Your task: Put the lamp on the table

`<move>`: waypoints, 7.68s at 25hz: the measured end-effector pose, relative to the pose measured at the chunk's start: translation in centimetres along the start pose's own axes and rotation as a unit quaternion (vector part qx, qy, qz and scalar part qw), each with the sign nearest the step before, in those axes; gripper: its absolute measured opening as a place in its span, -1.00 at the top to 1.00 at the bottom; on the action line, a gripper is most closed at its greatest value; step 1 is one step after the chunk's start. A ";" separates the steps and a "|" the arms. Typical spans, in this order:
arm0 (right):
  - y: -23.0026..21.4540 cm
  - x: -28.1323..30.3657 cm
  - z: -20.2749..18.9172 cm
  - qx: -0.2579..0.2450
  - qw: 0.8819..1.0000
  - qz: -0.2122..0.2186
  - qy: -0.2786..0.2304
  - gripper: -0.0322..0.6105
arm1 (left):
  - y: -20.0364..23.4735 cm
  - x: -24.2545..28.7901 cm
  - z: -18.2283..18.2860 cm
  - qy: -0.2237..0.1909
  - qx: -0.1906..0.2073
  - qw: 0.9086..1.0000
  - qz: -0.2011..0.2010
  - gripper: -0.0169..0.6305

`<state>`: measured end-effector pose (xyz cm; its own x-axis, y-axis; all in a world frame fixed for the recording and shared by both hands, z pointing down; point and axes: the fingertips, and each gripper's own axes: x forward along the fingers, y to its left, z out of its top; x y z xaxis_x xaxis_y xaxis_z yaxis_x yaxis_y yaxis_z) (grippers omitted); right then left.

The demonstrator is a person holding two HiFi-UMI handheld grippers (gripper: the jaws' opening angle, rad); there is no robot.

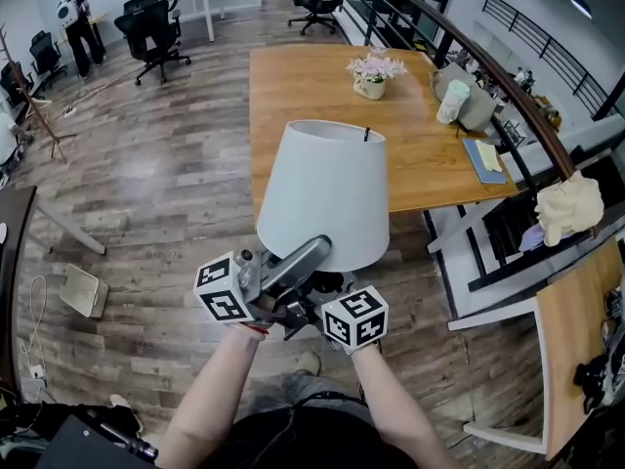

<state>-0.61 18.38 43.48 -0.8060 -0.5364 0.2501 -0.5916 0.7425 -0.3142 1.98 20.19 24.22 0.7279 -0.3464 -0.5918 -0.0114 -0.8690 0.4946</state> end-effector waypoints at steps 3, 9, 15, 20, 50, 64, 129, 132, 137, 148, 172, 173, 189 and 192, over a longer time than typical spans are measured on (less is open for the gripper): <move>-1.3 0.5 0.6 -0.003 1.000 0.003 0.001 0.41 | 1.2 0.6 0.4 -0.004 -0.003 1.000 -0.003 0.85; -2.8 1.8 2.0 -0.001 1.000 0.010 -0.002 0.41 | 3.0 1.8 1.4 0.003 0.004 1.000 0.003 0.85; -4.0 3.9 3.2 0.000 1.000 0.014 -0.002 0.41 | 5.2 2.2 3.0 0.002 0.005 1.000 0.006 0.85; -6.6 5.6 4.6 0.003 1.000 0.002 -0.003 0.41 | 8.1 3.4 4.3 0.005 -0.005 1.000 -0.004 0.86; -20.2 16.5 9.4 0.040 0.994 -0.101 -0.022 0.40 | 25.2 6.9 10.3 0.049 -0.096 0.992 -0.064 0.86; -26.1 19.9 11.1 0.034 0.997 -0.072 -0.012 0.41 | 31.8 9.5 11.3 0.041 -0.077 0.995 -0.040 0.86; -32.9 22.1 11.6 -0.050 0.991 -0.115 0.037 0.32 | 37.2 10.2 11.9 0.009 -0.043 0.999 -0.018 0.94; -32.8 21.4 11.2 -0.049 0.990 -0.128 0.036 0.32 | 37.0 9.7 12.1 0.000 -0.046 0.999 -0.018 0.94; -32.4 20.3 10.8 -0.049 0.988 -0.144 0.027 0.47 | 36.5 9.2 11.6 0.001 -0.045 0.999 -0.020 0.94; -31.5 19.0 10.3 -0.059 0.984 -0.169 0.027 0.88 | 35.7 8.4 10.7 0.007 -0.045 0.999 -0.026 0.94; -30.0 18.1 9.8 -0.057 0.983 -0.176 0.019 0.88 | 33.9 7.6 8.8 0.033 -0.046 0.998 -0.041 0.94; -30.0 18.1 9.7 -0.056 0.983 -0.176 0.020 0.88 | 33.8 7.6 8.7 0.034 -0.046 0.998 -0.041 0.94; -29.1 17.7 8.9 -0.053 0.983 -0.173 0.017 0.88 | 32.8 6.8 7.3 0.051 -0.047 0.996 -0.047 0.92; -29.0 17.6 8.9 -0.054 0.983 -0.173 0.017 0.88 | 32.7 6.7 7.2 0.051 -0.049 0.996 -0.046 0.92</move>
<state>2.21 -16.11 48.83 -0.5554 -0.7516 0.3557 -0.8230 0.5580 -0.1061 1.56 -13.04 31.87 0.7887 -0.2246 -0.5723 0.1225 -0.8548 0.5043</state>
